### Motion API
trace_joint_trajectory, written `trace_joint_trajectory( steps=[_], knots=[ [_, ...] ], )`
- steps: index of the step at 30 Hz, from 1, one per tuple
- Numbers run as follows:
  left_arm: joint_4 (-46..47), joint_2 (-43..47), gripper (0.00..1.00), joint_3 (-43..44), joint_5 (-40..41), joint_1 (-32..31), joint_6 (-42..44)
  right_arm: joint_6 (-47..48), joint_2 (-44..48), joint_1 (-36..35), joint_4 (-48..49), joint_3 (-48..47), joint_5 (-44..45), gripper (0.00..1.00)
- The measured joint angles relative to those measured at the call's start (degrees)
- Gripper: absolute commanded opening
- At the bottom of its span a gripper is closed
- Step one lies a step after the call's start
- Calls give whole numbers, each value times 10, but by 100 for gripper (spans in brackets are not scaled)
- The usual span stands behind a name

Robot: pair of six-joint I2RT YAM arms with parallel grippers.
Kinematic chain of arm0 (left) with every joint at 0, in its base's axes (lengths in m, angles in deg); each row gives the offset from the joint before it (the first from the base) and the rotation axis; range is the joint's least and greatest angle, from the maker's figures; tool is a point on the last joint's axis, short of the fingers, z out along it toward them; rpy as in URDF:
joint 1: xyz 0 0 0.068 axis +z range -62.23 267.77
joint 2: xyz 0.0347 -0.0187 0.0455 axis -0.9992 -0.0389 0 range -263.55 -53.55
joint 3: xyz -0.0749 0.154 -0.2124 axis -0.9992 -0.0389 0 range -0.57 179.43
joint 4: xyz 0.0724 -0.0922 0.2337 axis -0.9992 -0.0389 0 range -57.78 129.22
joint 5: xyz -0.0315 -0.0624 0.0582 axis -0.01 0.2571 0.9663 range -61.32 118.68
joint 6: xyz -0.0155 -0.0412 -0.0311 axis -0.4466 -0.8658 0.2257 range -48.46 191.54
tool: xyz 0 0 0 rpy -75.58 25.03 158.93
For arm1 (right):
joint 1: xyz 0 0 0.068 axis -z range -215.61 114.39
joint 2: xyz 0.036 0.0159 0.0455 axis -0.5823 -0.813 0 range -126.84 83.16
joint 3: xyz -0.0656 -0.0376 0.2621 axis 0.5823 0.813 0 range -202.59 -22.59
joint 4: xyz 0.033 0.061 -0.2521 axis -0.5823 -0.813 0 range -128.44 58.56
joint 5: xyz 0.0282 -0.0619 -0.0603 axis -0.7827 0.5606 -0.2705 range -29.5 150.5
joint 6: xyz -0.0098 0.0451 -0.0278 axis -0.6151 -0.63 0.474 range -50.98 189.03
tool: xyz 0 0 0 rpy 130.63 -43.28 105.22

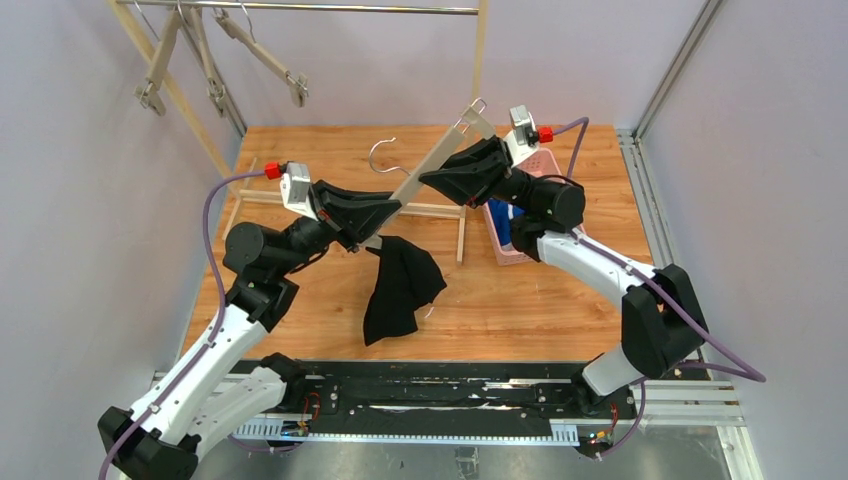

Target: Remove the underwear clipped to the hanger

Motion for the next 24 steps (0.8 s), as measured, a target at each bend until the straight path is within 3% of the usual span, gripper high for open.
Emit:
trace_joint_trajectory(
  steps=[6,14,15,20,24],
  knots=[
    [42,-8,0,-8,4,0,-9,-15,-7,-3,4,-19,3,21],
    [103,-26,0,-27,15,-5,-31,-17,-20,-11,3,-34,5,41],
    [104,-28,0,-28,17,-6,-33,-16,-21,-14,2,-34,5,37],
    [107,-26,0,-31,18,-7,-37,-19,-22,-17,0,-34,5,1],
    [113,-25,5,-33,15,-8,-35,-33,-21,-19,-1,-35,5,1]
  ],
)
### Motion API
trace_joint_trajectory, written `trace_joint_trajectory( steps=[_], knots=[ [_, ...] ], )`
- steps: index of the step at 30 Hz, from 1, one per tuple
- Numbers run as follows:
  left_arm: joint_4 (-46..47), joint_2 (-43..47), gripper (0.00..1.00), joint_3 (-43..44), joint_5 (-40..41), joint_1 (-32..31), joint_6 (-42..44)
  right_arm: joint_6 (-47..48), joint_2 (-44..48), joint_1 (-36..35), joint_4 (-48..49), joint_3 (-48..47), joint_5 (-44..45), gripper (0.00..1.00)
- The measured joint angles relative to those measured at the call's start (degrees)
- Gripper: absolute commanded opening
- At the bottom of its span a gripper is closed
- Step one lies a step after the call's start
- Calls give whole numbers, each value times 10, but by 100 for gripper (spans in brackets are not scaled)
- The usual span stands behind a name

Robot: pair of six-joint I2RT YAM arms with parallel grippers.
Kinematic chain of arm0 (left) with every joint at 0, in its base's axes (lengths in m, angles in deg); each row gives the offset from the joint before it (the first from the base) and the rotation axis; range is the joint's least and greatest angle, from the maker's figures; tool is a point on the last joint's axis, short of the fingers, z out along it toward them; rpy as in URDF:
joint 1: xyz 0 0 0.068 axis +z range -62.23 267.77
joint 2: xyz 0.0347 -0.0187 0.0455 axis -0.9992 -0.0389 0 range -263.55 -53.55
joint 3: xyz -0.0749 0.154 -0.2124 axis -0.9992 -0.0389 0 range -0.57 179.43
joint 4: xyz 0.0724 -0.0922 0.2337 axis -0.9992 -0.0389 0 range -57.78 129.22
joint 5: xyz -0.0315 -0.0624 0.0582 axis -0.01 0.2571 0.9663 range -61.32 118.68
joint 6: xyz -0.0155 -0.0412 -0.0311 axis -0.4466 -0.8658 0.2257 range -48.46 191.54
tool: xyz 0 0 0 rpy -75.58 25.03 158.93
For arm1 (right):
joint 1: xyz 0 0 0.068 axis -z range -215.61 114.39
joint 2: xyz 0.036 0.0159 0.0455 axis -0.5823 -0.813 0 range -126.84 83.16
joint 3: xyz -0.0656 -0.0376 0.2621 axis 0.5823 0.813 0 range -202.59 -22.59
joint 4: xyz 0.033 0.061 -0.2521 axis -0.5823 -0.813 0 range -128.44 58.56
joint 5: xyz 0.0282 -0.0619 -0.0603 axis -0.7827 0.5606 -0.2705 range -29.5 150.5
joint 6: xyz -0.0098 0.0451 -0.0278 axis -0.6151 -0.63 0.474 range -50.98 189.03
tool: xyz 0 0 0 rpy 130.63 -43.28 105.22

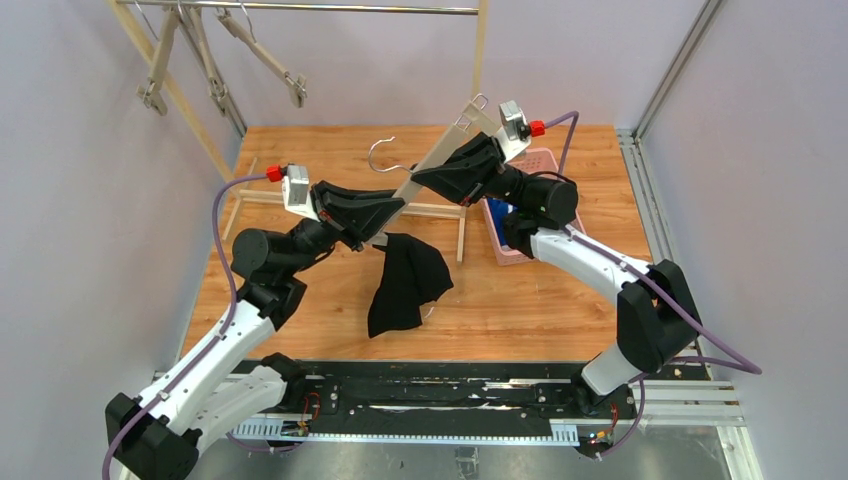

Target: Remove the underwear clipped to the hanger

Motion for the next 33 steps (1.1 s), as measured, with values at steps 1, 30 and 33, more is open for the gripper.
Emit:
trace_joint_trajectory(
  steps=[1,30,33],
  knots=[
    [1,0,11,0,0,0,0,0,0,0,0,0,0,1],
    [-252,100,60,15,15,-1,146,37,49,-2,-5,18,-13,1],
    [-252,101,46,10,0,-1,145,37,50,-2,-5,20,-13,1]
  ],
)
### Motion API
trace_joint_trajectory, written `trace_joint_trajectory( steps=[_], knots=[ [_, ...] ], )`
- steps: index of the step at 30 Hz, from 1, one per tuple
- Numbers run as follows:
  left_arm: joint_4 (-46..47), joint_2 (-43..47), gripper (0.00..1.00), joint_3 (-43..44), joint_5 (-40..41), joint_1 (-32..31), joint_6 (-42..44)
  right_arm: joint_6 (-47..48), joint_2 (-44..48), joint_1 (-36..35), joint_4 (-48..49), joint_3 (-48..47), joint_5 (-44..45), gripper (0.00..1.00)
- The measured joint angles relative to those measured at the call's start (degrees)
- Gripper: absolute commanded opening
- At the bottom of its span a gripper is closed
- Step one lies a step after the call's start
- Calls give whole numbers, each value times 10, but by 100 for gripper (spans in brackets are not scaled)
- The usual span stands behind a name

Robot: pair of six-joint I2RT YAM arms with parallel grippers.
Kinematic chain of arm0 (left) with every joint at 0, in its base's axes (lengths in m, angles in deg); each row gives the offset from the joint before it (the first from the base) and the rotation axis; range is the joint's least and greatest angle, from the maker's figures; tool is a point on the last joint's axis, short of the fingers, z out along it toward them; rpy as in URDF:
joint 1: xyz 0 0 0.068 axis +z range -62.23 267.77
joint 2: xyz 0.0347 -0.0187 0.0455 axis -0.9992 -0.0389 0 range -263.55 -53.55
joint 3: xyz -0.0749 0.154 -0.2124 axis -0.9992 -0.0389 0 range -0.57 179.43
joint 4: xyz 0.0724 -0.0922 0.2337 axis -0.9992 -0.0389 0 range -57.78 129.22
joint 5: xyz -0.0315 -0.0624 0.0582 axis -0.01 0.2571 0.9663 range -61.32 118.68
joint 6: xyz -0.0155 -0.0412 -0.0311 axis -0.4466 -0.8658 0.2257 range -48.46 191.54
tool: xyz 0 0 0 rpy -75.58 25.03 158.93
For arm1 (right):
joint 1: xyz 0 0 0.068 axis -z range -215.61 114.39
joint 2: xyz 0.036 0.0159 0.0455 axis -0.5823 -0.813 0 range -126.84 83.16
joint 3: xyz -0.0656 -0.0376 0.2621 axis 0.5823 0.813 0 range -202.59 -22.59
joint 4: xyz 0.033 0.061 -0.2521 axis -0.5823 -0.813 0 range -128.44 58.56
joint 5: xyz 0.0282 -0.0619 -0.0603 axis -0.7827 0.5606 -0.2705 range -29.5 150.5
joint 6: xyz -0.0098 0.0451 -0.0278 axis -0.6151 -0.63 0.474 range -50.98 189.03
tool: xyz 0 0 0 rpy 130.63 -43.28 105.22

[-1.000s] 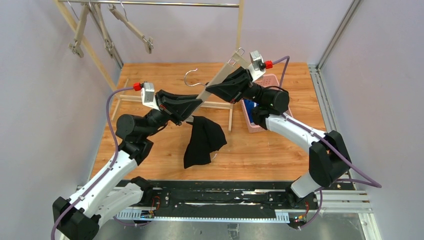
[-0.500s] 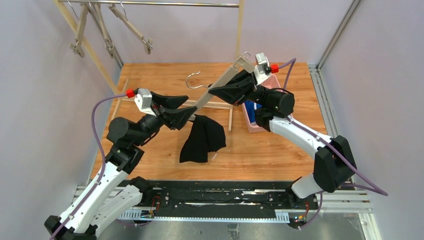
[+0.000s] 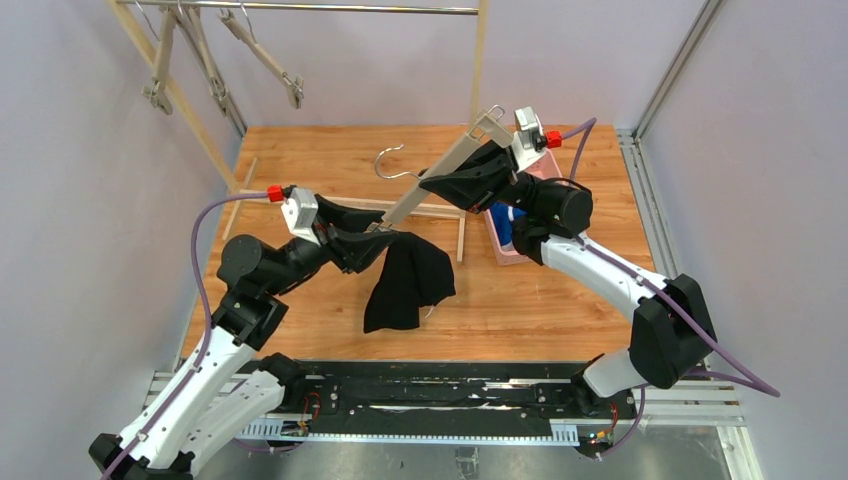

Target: Remove the underwear clipped to the hanger

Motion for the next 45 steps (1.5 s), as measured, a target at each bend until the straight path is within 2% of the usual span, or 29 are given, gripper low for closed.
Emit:
trace_joint_trajectory(
  steps=[3,4,5,6,7,10,11,13,15,20,24,30,32,36,37,45],
  knots=[
    [0,3,6,-4,-12,0,1,0,1,0,0,1,0,1],
    [1,3,1,-5,-18,0,1,0,2,0,0,2,1,1],
    [3,3,0,-5,-25,0,3,0,2,0,-2,3,0,1],
    [3,3,0,-5,-30,0,4,-3,2,0,-2,4,2,1],
    [2,3,5,-5,-34,0,6,-5,2,0,-2,5,3,1],
    [4,5,39,-5,-40,0,9,-7,5,0,-2,6,3,0],
    [5,5,46,-5,-40,0,10,-7,6,0,-2,7,3,0],
    [5,3,54,-4,-37,0,9,-5,6,0,-2,8,4,1],
    [6,-1,57,1,-30,0,10,-3,7,0,-2,9,4,0],
    [17,-26,57,35,-29,0,7,-2,7,0,-2,10,4,1],
    [40,-58,50,77,-41,0,-2,-2,7,0,-2,11,4,1],
    [52,-90,48,90,-63,0,-15,-2,7,0,-2,16,4,1],
    [51,-97,43,90,-69,0,-18,-2,7,0,-2,16,4,0],
    [52,-99,25,90,-80,0,-25,-2,7,0,-2,16,4,1],
    [52,-99,23,90,-83,0,-26,-2,7,0,-2,16,4,1],
    [53,-106,34,89,-102,0,-40,-2,7,0,-2,16,4,1]
  ],
)
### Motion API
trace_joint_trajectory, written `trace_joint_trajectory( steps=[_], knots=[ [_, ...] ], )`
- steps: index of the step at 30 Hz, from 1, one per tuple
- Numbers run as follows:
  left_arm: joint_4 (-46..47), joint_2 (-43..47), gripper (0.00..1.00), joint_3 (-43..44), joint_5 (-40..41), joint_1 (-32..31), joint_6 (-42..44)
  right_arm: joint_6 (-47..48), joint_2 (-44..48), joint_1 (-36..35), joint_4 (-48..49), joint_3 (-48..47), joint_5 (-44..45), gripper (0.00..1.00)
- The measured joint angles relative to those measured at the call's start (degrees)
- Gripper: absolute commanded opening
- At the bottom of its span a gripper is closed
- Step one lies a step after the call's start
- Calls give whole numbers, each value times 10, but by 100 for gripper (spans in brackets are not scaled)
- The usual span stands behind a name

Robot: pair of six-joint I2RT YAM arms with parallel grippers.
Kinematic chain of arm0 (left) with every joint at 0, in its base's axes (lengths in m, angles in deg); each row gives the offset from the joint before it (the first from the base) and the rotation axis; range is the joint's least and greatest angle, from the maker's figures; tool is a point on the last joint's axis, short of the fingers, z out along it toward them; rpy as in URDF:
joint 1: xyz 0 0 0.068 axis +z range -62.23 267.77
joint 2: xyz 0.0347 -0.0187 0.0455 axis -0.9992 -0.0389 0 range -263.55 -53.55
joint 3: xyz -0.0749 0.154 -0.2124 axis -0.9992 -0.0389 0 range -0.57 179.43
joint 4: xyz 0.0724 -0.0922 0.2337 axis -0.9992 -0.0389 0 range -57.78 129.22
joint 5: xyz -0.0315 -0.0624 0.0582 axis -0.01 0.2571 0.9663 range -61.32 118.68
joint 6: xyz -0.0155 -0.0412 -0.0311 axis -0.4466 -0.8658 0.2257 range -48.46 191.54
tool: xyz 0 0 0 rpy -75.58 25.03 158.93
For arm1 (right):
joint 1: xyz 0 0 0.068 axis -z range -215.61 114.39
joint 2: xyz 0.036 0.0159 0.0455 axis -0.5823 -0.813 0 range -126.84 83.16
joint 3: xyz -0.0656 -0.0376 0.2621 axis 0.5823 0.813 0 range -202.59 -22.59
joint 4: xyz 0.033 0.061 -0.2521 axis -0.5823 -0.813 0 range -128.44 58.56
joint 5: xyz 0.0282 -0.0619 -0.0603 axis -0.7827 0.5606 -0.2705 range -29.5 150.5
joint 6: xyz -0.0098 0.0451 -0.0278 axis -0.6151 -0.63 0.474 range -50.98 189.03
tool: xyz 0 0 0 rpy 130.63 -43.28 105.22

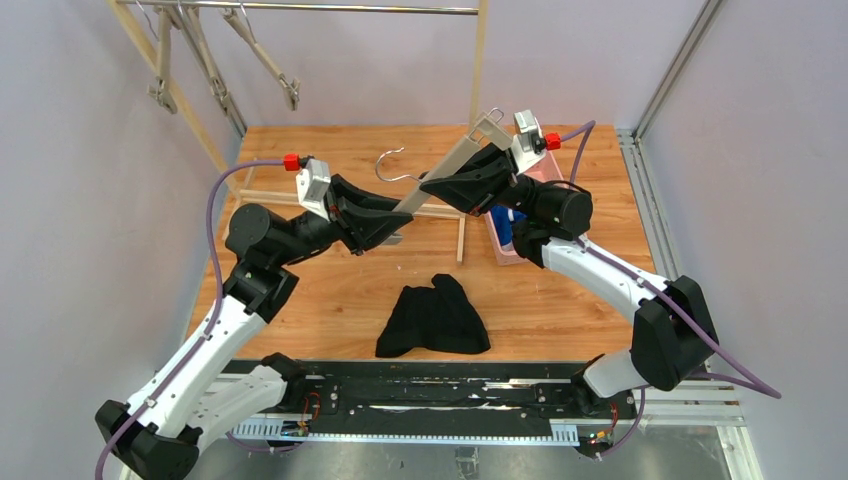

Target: Remove the underwear clipped to the hanger

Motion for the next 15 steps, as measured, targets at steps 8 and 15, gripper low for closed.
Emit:
trace_joint_trajectory(
  steps=[8,15],
  knots=[
    [0,-1,0,-7,-9,0,-3,0,0,0,-1,0,0,1],
    [0,2,0,-8,-16,0,2,-4,3,0,-8,1,1,47]
  ],
)
